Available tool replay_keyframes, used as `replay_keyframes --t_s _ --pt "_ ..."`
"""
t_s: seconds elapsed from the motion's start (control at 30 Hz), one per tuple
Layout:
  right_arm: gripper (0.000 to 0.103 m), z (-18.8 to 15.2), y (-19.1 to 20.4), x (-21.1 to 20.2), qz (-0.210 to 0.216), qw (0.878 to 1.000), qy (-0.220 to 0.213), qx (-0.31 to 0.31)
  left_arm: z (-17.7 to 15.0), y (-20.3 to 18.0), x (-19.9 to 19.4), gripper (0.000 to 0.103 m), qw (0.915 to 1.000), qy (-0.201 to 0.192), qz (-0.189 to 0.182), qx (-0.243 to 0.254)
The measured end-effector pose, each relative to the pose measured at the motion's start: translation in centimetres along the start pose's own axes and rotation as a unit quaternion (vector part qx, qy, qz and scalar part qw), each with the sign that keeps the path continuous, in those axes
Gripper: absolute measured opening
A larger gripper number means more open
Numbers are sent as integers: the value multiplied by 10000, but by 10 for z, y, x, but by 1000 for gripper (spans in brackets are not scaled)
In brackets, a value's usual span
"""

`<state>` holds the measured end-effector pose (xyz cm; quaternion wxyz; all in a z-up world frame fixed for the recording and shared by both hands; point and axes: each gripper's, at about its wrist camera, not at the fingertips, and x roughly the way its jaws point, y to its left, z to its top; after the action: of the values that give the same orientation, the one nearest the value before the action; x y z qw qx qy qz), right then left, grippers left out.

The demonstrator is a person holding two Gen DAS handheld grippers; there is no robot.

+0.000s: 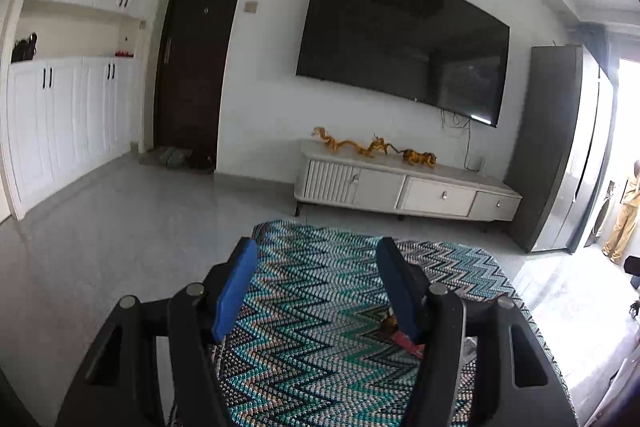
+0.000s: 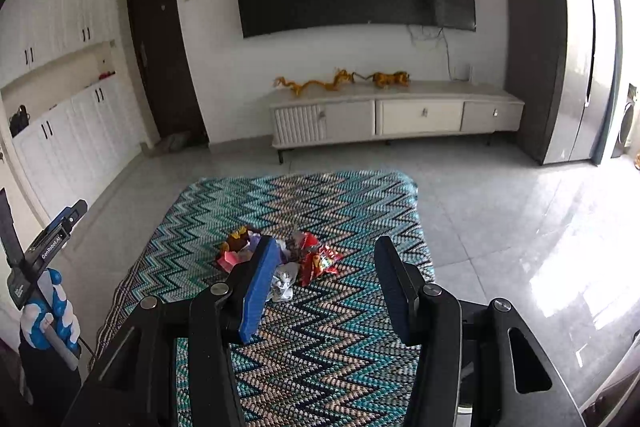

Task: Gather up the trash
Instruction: 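Return both open tools to the remaining wrappers on the blanket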

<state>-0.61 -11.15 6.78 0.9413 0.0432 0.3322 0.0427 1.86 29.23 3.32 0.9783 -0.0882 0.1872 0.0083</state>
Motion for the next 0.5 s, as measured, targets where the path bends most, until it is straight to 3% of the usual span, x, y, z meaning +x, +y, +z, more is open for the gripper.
replay_keyframes --t_s 0.27,0.5 --pt "50 3 8 61 188 9990 416 21 -11 -8 59 60 9971 626 -406 156" --pt "50 -14 5 124 408 9955 838 181 -35 -34 109 60 9864 1314 -948 275"
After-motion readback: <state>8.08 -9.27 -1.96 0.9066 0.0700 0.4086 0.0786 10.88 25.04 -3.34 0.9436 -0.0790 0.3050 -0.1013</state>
